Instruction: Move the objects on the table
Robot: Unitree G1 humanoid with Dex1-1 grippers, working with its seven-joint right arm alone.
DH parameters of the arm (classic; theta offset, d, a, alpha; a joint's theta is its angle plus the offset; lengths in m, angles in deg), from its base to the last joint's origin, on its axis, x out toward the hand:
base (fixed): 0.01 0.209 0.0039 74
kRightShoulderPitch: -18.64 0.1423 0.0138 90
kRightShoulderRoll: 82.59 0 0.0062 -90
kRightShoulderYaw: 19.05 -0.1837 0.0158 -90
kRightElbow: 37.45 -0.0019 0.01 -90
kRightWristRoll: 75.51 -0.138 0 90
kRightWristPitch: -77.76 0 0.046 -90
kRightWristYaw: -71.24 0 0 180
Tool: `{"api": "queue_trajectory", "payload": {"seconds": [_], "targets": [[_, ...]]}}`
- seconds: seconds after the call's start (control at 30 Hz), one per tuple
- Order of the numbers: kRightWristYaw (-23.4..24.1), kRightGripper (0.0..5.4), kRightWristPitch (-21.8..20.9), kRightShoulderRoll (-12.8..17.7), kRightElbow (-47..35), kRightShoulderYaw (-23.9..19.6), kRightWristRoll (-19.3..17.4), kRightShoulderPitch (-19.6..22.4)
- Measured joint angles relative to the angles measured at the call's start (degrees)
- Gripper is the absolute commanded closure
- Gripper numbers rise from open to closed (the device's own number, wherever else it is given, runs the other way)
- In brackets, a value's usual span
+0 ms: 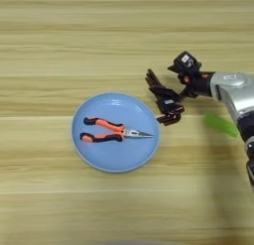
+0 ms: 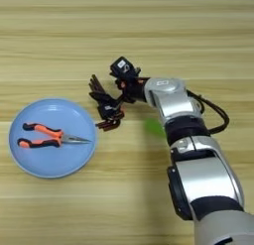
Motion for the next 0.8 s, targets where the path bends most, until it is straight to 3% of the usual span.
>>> {"api": "queue_trajectory", "payload": {"seconds": [0.27,0.4,0.53,0.8], "targets": [[5.0,0.03,-1.5,-1.4,4.1,-1.1,0.9,2.5],[5.5,0.03,2.8,-1.8,6.9,-0.2,2.2,4.1],[6.7,0.03,4.6,-2.7,8.9,0.9,3.5,4.8],[8.3,0.03,2.9,-3.7,9.7,1.6,5.4,4.7]]}}
